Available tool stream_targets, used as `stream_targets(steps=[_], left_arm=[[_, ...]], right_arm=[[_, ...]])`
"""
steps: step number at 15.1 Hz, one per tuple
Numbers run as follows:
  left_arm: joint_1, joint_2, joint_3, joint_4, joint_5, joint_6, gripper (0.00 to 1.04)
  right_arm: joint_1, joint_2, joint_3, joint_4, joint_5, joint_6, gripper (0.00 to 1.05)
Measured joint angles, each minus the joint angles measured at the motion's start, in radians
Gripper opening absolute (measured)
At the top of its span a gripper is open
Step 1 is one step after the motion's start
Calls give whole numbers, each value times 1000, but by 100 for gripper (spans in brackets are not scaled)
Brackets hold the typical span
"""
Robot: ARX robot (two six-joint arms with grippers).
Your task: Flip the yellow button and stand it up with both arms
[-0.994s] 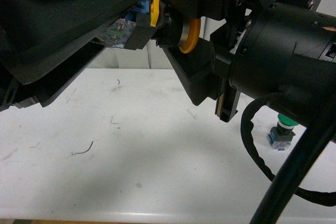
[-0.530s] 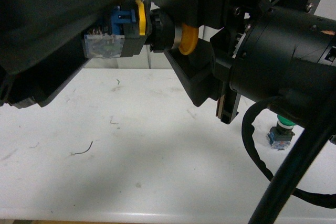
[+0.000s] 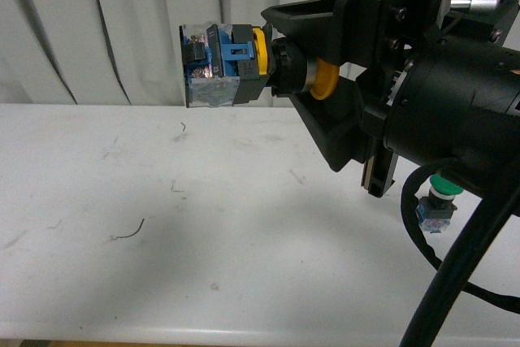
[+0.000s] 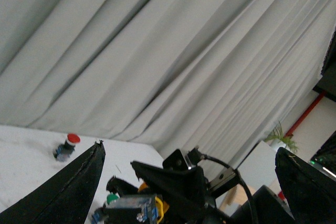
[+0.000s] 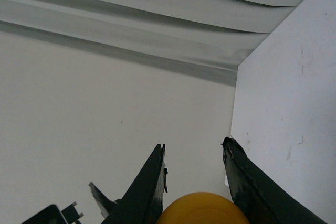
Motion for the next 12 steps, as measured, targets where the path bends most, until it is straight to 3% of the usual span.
stream_targets(steps=[1, 5, 8, 9, 10, 12], left_arm=[[29, -45, -6, -11, -15, 1, 98], [111, -419, -39, -426, -44, 145, 98], [195, -823, 6, -948, -82, 371, 96], [189, -893, 84, -1198, -299, 537, 82], [192, -928, 77, -1322, -428, 667, 69], [192, -943, -34, -1359, -473, 781, 44]], right_arm=[[-6, 0, 0, -1, -4, 0, 32], [-37, 0, 0, 0, -4, 0, 32], [-50, 0, 1, 0, -4, 0, 32], [-50, 0, 2, -1, -4, 0, 32], [-57, -3, 2, 2, -4, 0, 32], [-57, -8, 2, 0, -4, 0, 32]])
